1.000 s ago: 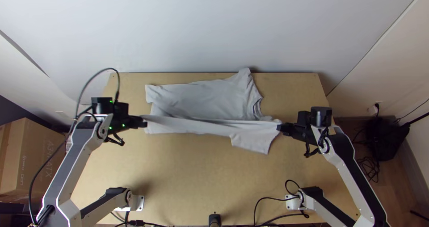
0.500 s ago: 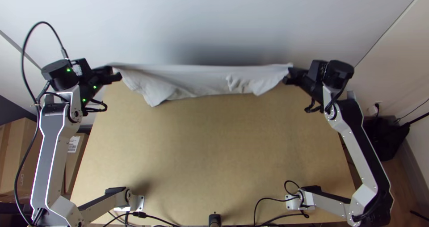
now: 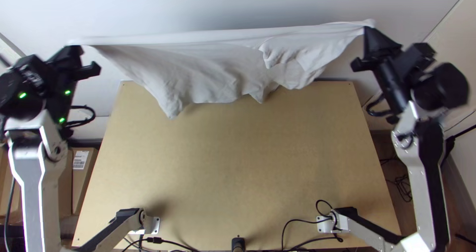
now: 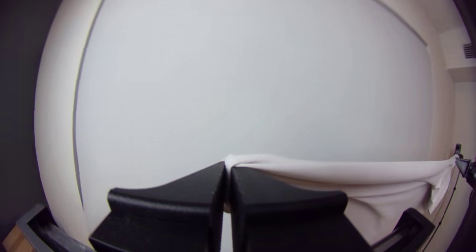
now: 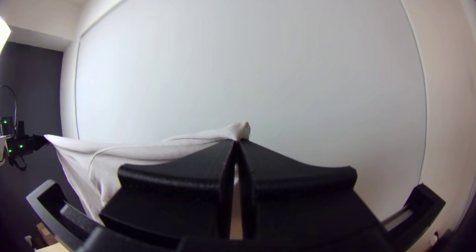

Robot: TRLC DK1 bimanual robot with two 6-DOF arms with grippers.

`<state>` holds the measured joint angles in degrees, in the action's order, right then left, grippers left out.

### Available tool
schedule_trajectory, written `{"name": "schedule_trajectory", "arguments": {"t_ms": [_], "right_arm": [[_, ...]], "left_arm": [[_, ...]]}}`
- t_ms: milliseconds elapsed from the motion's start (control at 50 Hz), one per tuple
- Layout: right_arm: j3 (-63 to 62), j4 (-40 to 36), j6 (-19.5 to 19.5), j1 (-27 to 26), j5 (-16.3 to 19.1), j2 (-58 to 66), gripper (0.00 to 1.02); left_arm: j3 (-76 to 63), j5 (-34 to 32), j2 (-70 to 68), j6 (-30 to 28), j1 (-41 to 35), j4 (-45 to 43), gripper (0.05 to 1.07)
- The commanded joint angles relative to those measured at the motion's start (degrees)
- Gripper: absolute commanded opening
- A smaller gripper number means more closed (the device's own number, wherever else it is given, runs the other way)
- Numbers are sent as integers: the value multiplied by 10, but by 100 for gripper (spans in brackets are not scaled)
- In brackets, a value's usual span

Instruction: Fold the t-shirt

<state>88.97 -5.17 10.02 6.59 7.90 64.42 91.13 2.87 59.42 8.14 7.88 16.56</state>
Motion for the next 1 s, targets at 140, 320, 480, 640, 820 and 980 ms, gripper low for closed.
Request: {"name": "schedule_trajectory", "arguments": {"t_ms": [140,320,480,640,820,980], "right_arm": [[31,-24,6,47,-37,-172,2],[70,-114,18,56,-35,-227,2],[99,-156,32,55,-33,-233,2],[53,-190,83,55,-31,-229,2],[-168,-195,115,95,-26,-278,2],[-378,-174,144,133,-26,-301,2]], "left_arm": [[18,42,-141,7,35,-28,8],[-9,42,-236,0,35,1,8],[-10,44,-263,-4,35,73,8],[-88,42,-283,9,32,108,8],[-304,-41,-331,28,-1,204,8],[-495,-95,-363,7,-9,185,8]]}}
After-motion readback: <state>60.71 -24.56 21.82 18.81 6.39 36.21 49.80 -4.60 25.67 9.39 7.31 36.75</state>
